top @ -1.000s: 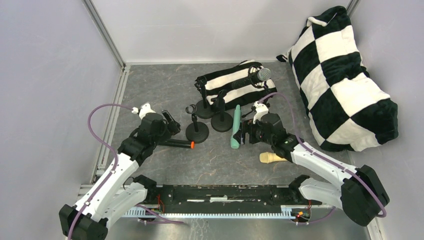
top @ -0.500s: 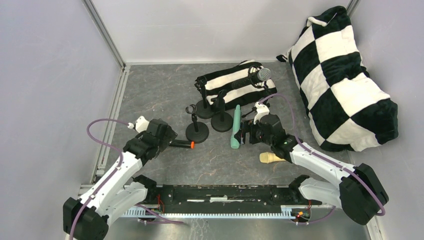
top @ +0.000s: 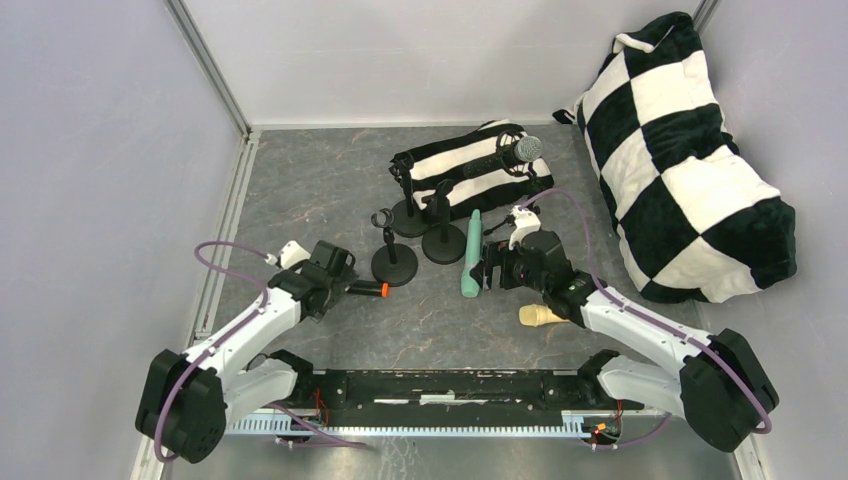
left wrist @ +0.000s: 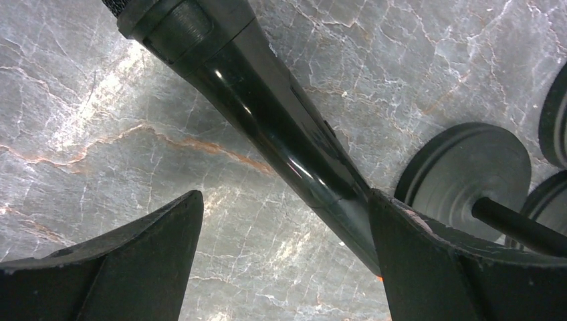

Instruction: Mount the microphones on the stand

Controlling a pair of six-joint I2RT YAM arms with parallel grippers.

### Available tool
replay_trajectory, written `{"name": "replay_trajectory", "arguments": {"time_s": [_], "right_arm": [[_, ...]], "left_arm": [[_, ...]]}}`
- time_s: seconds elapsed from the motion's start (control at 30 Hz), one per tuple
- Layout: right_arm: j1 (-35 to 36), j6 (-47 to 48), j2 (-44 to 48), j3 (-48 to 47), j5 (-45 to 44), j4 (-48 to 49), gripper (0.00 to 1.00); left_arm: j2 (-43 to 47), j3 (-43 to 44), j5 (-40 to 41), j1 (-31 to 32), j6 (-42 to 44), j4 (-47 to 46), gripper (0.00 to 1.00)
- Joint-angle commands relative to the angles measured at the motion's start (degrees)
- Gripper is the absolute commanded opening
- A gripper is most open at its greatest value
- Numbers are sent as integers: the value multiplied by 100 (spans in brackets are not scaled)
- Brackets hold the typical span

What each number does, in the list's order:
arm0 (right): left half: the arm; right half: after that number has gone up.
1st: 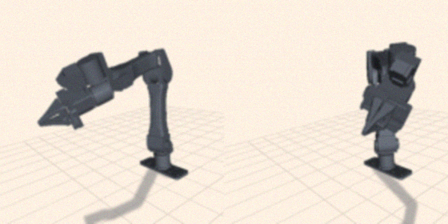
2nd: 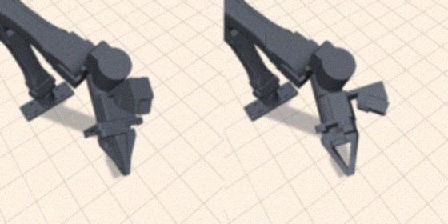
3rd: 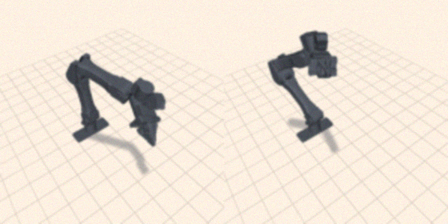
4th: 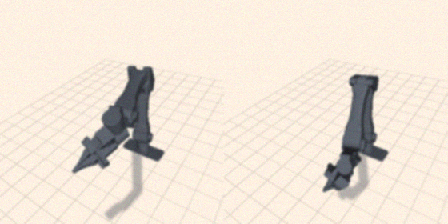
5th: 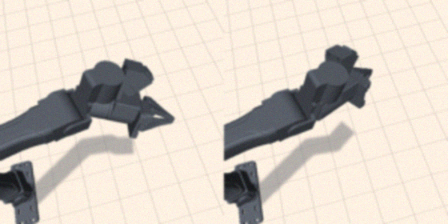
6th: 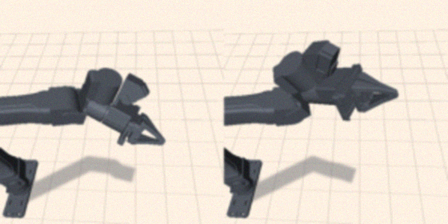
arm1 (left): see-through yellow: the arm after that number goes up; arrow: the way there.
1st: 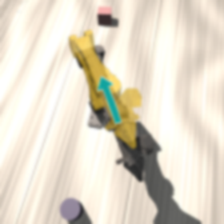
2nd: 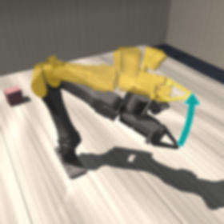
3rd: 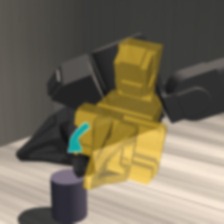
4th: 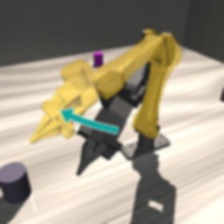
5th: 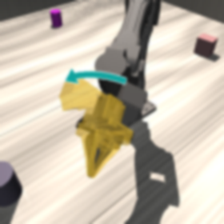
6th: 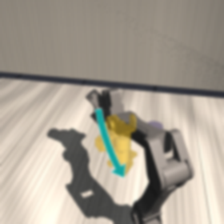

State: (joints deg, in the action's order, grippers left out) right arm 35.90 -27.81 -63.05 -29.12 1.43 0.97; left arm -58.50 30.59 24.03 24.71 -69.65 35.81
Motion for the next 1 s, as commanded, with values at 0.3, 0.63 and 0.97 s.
{"name": "replay_trajectory", "arguments": {"time_s": [0.3, 0.63, 0.97], "right_arm": [[29, 57, 238, 100, -265, 74, 90], [31, 189, 319, 82, -432, -9, 91], [31, 213, 346, 52, -446, 1, 91]], "left_arm": [[-888, 20, 649, -25, -599, -854, 94], [-1082, -238, 520, -30, -531, -1342, 62], [-284, -280, 870, -60, -299, -1037, 18]]}}
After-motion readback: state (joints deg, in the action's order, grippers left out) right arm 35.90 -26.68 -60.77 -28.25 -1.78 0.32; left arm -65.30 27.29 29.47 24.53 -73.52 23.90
